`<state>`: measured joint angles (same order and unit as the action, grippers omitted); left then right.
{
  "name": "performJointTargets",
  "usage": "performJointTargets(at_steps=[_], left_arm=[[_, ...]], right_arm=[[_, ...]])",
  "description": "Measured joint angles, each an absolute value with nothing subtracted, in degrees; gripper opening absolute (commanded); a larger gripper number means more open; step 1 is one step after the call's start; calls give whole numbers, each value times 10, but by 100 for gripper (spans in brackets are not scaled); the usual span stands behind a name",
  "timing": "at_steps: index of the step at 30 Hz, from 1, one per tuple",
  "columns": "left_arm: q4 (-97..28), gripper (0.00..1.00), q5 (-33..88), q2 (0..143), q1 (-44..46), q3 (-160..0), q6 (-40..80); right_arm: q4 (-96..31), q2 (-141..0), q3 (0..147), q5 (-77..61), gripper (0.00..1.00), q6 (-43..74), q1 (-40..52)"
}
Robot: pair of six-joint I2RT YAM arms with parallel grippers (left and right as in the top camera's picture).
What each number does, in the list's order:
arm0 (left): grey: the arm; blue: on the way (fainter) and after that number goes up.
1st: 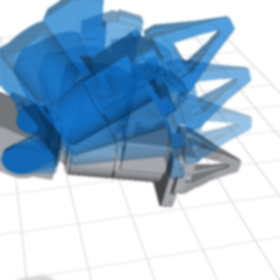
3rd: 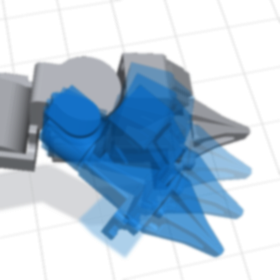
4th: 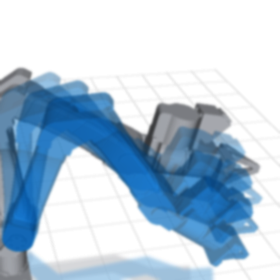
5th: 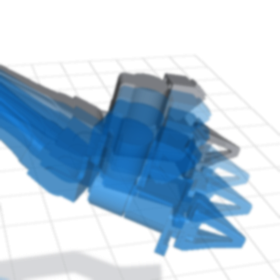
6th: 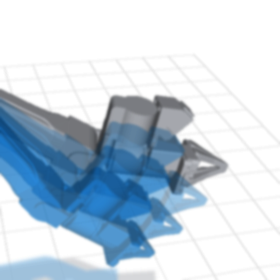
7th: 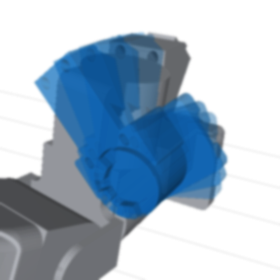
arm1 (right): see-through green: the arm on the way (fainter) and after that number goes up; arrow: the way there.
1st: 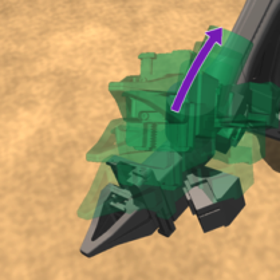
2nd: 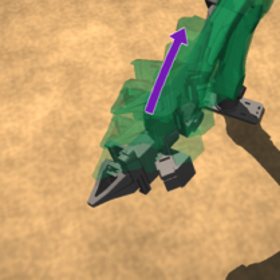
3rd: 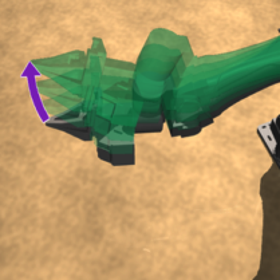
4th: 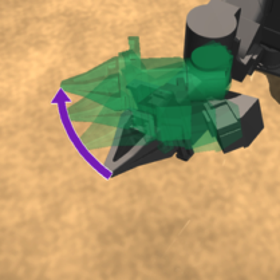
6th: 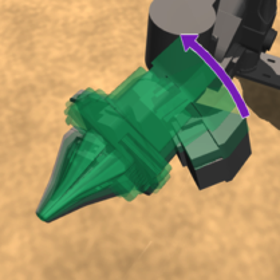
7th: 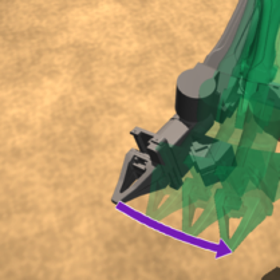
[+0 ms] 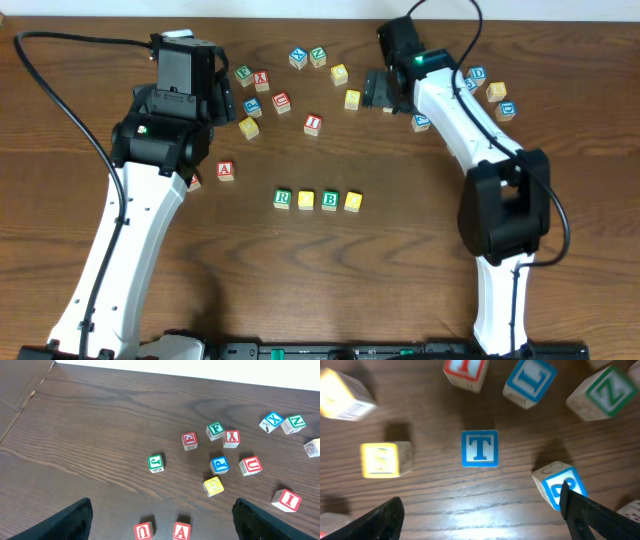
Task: Spell out ROBOT
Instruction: 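Lower the open right gripper down around the blue T block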
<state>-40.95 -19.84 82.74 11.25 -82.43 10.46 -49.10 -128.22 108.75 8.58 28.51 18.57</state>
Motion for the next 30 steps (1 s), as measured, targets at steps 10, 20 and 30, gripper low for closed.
performJointTargets(at_steps=[10, 20, 30], left_arm=[[-410, 88, -198, 827, 112, -824, 104], [-410, 88, -198, 828, 112, -824, 104], [-410, 88, -198, 828, 112, -824, 104]], right_arm=[[-488, -1290, 1088, 86, 89, 291, 188], [-550, -1290, 1125, 55, 86, 284, 181], [-550, -1292, 1151, 54, 88, 274, 177]])
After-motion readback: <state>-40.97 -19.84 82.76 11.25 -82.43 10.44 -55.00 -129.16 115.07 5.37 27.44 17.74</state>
